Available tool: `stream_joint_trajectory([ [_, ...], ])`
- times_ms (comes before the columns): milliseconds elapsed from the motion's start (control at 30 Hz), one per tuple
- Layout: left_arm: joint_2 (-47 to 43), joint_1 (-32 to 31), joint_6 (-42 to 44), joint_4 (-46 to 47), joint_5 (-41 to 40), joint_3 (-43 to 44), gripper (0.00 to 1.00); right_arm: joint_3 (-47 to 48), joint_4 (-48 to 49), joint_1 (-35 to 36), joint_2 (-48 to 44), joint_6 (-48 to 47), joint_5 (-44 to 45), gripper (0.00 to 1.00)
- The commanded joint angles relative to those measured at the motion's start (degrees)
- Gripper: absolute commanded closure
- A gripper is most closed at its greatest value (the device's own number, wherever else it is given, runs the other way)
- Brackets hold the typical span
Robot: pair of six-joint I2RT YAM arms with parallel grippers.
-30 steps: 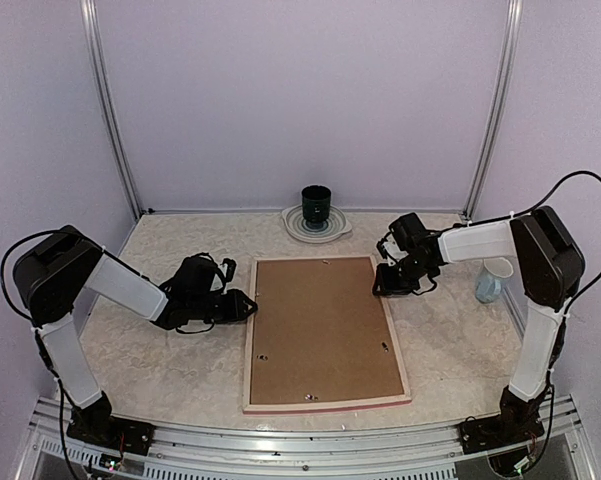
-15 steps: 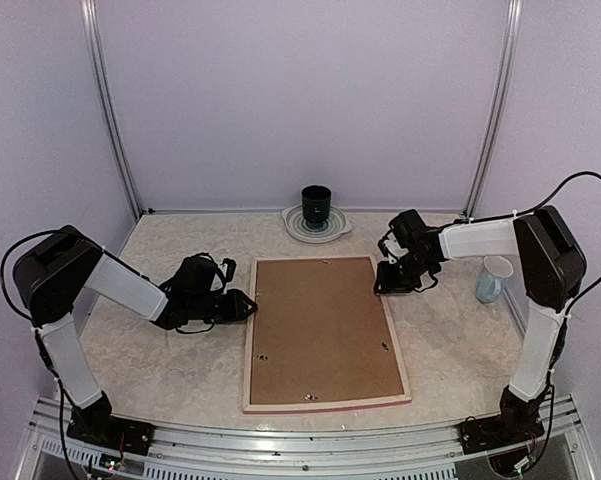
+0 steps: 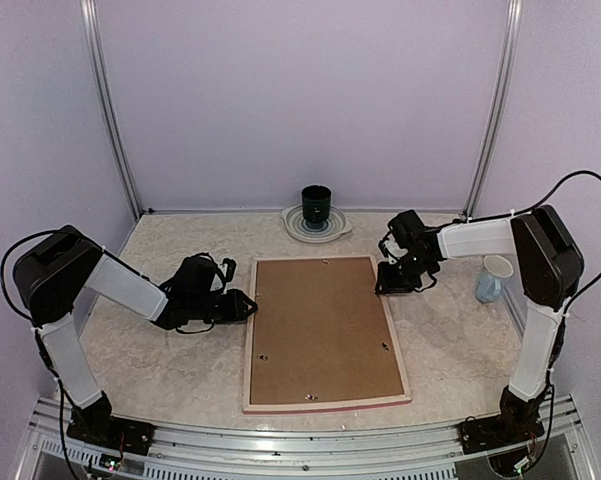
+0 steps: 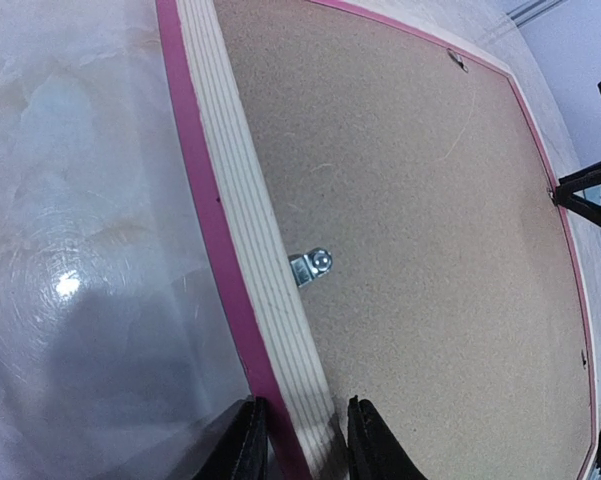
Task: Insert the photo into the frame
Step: Press the fastener onto the backboard.
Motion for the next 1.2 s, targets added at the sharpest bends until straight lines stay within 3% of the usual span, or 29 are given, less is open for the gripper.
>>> stream_joint_trajectory([
  [0,1.7,0.6,0.8,-3.6,-0.4,-0.1,0.71,0.5,-0.6,0.1,2.1,-0.9,1.0,0.67],
  [700,2.0,0.7,0.8,-3.6,-0.2,0.0,0.71,-0.3,0.9,1.5,-0.1,-2.3,-2.6,0.67],
  [1167,2.0,0.7,0.7,-3.6,0.0,0.0,0.71,-0.4,-0.2,1.9,0.2,-3.8,-0.3,0.69],
])
